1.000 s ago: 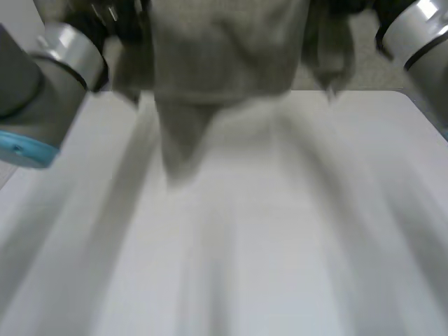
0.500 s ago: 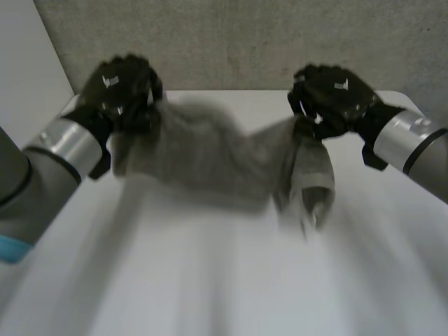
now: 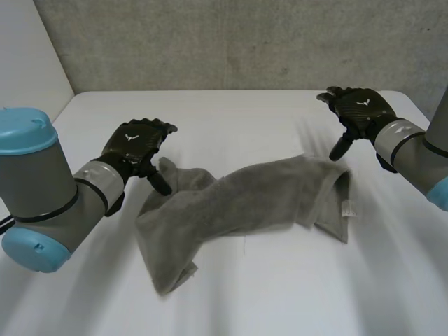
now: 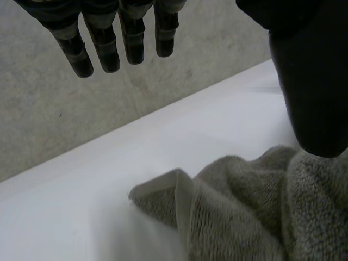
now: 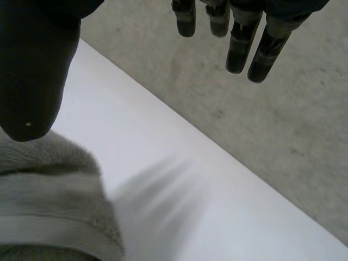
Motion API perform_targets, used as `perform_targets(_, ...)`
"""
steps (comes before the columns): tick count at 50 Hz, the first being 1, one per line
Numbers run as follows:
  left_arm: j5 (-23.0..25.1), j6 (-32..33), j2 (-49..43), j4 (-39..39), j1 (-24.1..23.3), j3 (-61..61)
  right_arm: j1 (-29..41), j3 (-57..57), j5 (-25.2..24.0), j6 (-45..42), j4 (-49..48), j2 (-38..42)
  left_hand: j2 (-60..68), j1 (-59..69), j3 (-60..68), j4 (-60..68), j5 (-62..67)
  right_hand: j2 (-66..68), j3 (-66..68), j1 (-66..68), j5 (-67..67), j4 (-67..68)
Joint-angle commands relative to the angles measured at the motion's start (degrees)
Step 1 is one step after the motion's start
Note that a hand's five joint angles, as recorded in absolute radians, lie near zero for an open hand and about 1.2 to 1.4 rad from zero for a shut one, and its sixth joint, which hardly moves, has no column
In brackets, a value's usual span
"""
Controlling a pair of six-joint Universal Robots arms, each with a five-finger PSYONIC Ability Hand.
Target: Fold the towel.
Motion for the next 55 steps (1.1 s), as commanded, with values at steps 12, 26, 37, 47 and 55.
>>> perform_targets(12,-0.1,0.1,11.5,-0.9,-1.2,-10.0,-0.7,28.1,-3.0,-0.7,-3.7,-24.2,-3.0,-5.9,-2.8,-3.2,-3.0,-5.6,-2.3,-5.5,-3.5,-3.8)
perform_targets(26,-5.7,0.8,14.1,-0.2,-11.0,-19.0,0.1,40.3,-4.6,-6.7,-12.1,-22.8,0.0,-2.9,-2.8,-3.2,0.0,4.1,-2.3,4.3,-3.5,-3.8)
perform_targets(37,-15.8,1.7,7.1,5.3,-18.3,-19.3,4.9,36.8,0.3,-6.6,-16.9,-12.0,0.0,-2.9,-2.8,-3.2,0.0,7.3,-2.3,7.5,-0.5,-3.8)
perform_targets(47,-20.7,1.7,2.6,9.0,-21.5,-18.2,7.8,30.8,4.0,-6.7,-18.9,-3.2,0.0,-2.9,-2.8,-3.2,0.0,12.9,-2.3,13.0,5.0,-3.8)
perform_targets(55,-21.7,1.8,-0.7,10.1,-21.9,-16.5,8.8,27.2,6.9,-6.6,-22.3,-0.2,0.0,-2.9,-2.8,-3.2,0.0,23.5,-2.3,23.6,15.6,-3.8)
